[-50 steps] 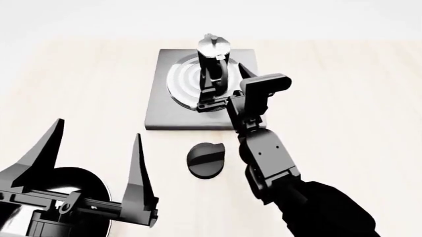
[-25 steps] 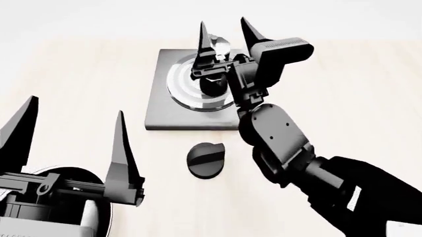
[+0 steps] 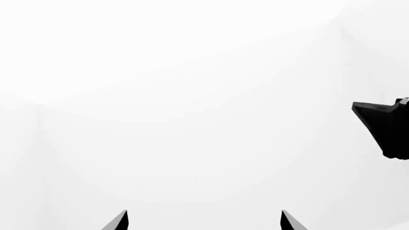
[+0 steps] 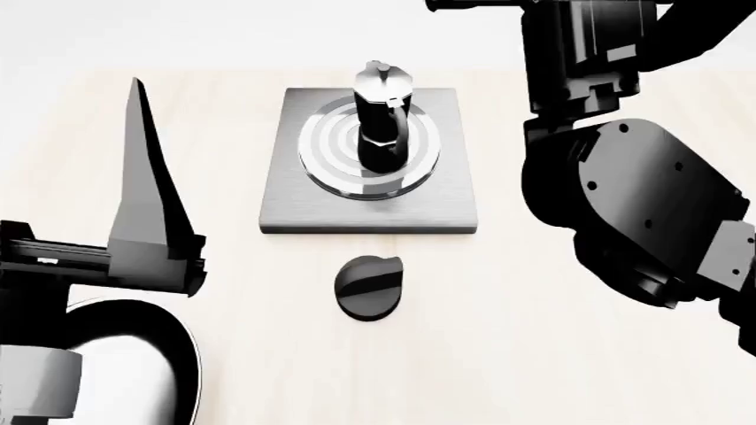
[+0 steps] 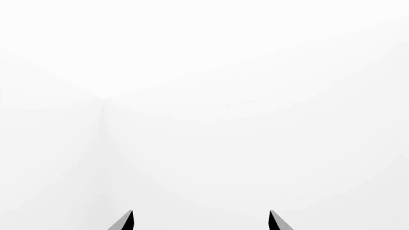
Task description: Turn on the stove and put the moka pot on it.
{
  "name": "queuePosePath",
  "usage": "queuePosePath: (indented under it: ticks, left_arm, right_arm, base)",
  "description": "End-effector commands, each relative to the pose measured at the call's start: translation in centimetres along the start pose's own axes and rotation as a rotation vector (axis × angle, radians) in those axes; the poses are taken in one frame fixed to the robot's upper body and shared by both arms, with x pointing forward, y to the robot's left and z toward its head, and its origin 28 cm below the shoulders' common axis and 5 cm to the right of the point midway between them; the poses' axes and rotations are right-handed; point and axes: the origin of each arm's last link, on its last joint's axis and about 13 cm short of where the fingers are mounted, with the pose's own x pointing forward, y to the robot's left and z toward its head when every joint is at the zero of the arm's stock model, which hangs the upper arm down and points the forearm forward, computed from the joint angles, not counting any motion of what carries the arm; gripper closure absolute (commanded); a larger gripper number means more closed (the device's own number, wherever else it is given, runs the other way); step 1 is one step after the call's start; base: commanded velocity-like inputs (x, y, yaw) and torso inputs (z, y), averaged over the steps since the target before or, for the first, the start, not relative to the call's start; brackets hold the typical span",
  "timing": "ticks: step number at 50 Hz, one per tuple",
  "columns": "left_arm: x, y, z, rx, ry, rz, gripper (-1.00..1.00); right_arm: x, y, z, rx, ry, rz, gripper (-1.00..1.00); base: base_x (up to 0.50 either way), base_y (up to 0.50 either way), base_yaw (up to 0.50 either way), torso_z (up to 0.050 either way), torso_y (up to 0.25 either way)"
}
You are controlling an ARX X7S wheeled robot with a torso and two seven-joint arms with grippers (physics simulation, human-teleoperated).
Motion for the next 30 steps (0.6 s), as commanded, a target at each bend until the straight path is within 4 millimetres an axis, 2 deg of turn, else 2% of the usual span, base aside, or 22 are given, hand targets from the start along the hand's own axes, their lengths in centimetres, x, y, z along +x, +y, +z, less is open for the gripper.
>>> queuePosePath:
  ticks: [1,3,11,16,24,30]
  left_arm:
    - [1.6,1.3,1.8,0.056,-0.064,0.01,-1.0]
    - [1.7,1.5,1.9,0.062,-0.071,0.014,-1.0]
    - [2.0,1.9,2.8,0.086,-0.084,0.016,-1.0]
    - [2.0,2.1,3.2,0.091,-0.085,0.019,-1.0]
    - [2.0,2.8,4.2,0.11,-0.09,0.025,-1.0]
    - [1.7,3.0,4.5,0.112,-0.094,0.024,-1.0]
  right_arm:
    - [-0.8,-1.0,6.2,-0.065,-0.094,-0.055,-1.0]
    - [-1.4,-1.3,7.3,-0.078,-0.106,-0.057,-1.0]
    - [-2.9,-2.6,9.8,-0.151,-0.13,-0.109,-1.0]
    - [-4.5,-3.2,11.6,-0.185,-0.141,-0.134,-1.0]
    - [-6.6,-4.7,12.7,-0.251,-0.142,-0.175,-1.0]
    - [-8.6,-5.0,13.5,-0.269,-0.139,-0.189,-1.0]
  base:
    - [0.0,0.0,0.0,0.0,0.0]
    - [0.0,0.0,0.0,0.0,0.0]
    - [0.0,0.0,0.0,0.0,0.0]
    - [0.0,0.0,0.0,0.0,0.0]
    - [0.0,0.0,0.0,0.0,0.0]
    - [0.0,0.0,0.0,0.0,0.0]
